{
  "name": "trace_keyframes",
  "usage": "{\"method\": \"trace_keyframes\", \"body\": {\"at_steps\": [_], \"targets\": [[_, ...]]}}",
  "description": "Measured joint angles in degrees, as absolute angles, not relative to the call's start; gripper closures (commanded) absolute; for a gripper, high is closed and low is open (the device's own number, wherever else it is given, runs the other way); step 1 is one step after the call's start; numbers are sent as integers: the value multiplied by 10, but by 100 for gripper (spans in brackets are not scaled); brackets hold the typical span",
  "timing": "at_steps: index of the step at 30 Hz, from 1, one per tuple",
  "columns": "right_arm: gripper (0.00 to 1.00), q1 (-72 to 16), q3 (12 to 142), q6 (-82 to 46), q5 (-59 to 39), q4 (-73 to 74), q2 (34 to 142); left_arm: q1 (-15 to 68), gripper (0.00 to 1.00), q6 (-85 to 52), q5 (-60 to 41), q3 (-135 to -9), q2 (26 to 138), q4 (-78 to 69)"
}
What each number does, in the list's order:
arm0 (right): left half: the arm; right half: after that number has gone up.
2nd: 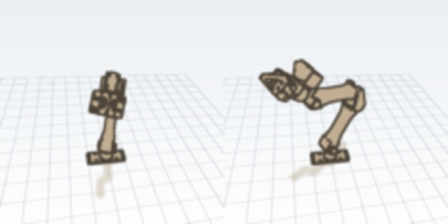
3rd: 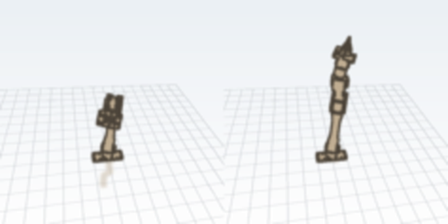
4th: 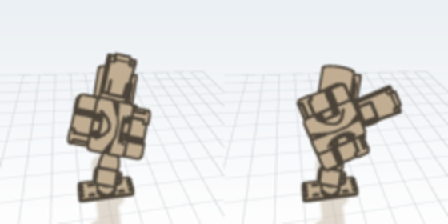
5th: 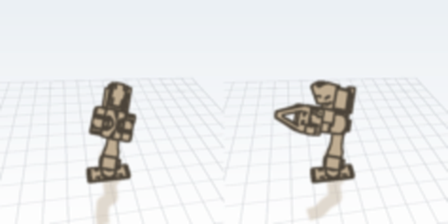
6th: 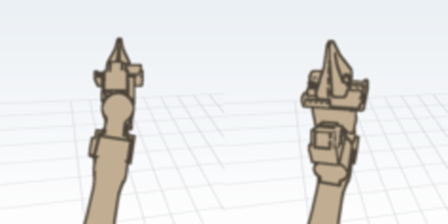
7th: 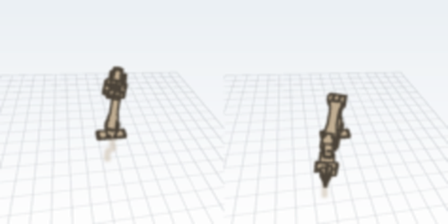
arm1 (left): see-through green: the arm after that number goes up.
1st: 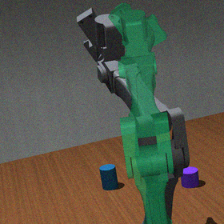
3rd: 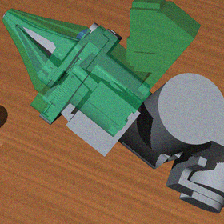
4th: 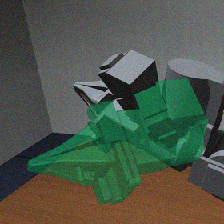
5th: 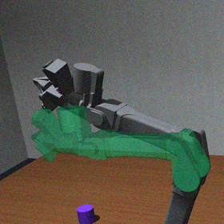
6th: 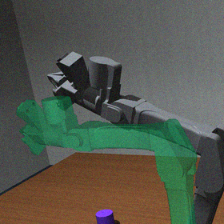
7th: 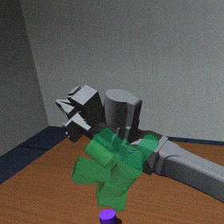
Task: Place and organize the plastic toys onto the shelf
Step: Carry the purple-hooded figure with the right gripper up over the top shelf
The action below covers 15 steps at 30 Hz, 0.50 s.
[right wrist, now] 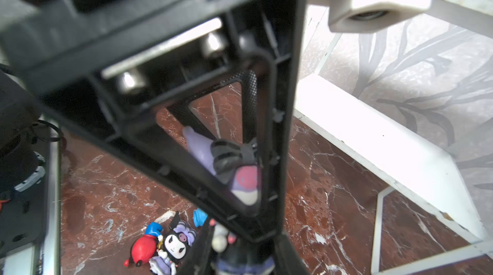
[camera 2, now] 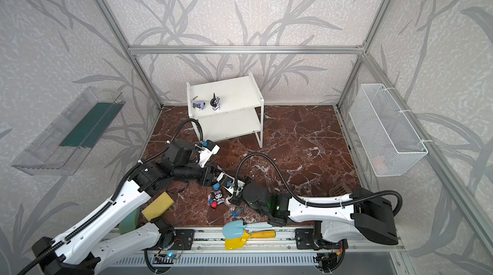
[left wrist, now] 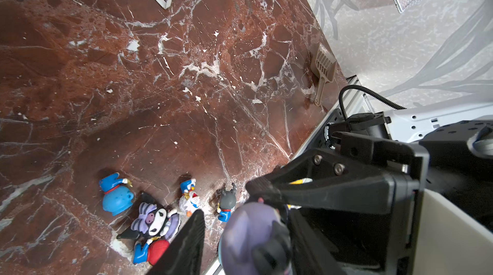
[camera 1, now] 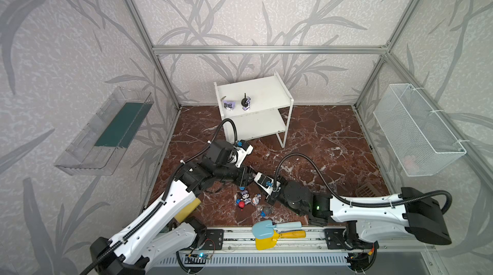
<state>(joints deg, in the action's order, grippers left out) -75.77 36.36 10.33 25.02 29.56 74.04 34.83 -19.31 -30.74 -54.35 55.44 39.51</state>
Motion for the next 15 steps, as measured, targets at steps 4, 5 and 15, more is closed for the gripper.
{"method": "trace_keyframes", "body": {"at_steps": [4, 5, 15], "targets": [[70, -760, 370, 112, 267, 303, 755, 349, 65, -192, -307, -544, 554, 394], [69, -760, 372, 113, 269, 303, 758, 349, 67, -191, -305, -544, 554, 395], [20, -750, 394, 112, 232, 316, 774, 348, 70, -133, -175, -615, 553, 490]]}}
